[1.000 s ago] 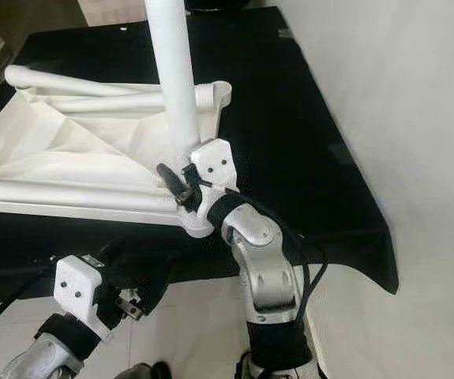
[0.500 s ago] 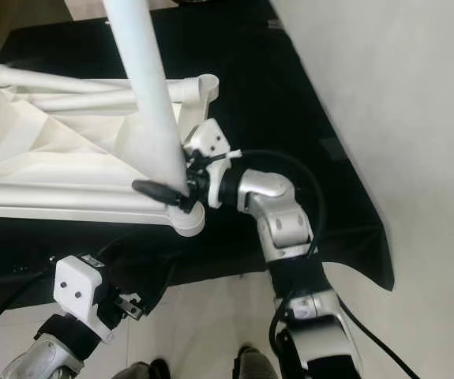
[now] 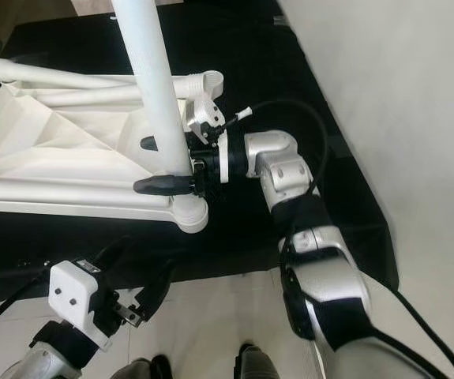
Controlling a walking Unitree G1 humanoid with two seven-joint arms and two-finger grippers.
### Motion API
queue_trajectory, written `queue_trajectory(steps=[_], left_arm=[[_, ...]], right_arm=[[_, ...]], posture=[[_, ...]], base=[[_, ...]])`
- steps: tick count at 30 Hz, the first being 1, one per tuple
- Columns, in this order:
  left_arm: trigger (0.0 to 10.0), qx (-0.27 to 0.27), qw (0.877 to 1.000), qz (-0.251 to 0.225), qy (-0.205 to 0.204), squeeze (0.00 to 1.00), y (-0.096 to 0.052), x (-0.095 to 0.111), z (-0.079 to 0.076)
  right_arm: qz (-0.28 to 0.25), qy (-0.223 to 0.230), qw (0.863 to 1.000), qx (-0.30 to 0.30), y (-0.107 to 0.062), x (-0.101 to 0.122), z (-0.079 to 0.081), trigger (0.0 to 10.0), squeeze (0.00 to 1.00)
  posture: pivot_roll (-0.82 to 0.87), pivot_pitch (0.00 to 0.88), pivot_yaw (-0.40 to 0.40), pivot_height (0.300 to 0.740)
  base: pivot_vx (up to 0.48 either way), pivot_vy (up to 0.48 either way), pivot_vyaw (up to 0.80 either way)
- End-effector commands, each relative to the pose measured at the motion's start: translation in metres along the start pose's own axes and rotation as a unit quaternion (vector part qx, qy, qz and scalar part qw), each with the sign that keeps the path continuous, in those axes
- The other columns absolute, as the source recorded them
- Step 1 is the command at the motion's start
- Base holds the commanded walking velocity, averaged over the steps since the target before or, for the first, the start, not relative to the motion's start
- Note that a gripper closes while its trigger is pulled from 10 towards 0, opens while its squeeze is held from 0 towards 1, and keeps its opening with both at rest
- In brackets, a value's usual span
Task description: Building children table
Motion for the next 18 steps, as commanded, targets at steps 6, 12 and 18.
queue_trajectory(steps=[6, 12, 18], left_arm=[[10.0, 0.002, 1.0, 0.007, 0.001, 0.0, -0.0024, -0.0009, -0.0015], [10.0, 0.002, 1.0, 0.007, 0.0, 0.0, -0.0008, -0.001, -0.0011], [10.0, 0.001, 1.0, 0.007, -0.001, 0.0, -0.0004, -0.0012, -0.0009]], right_arm=[[-0.004, -0.001, 0.999, 0.05, 0.0047, -0.0006, 0.0064, 0.0, 0.0], [-0.008, 0.0, 0.999, 0.053, 0.0021, -0.0046, 0.0069, 0.0, 0.0], [-0.01, -0.005, 0.999, 0.036, -0.0027, -0.005, 0.0038, 0.0, 0.0]], posture=[[0.09, 0.288, 0.031, 0.74], [0.06, 0.283, 0.03, 0.74], [0.06, 0.279, 0.034, 0.74]], base=[[0.0, 0.0, 0.0], [0.0, 0.0, 0.0], [0.0, 0.0, 0.0]])
Point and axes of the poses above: a point about 5 cm out from each wrist's last joint towards the gripper, its own y axis pointing out of the wrist towards the gripper, its own x axis along the axis of the wrist's last joint, z = x × y, the point moved 5 cm from there along y, pointing out of the wrist towards the gripper, and after that the axes turned 14 degrees about -y, right-handed, at the moved point
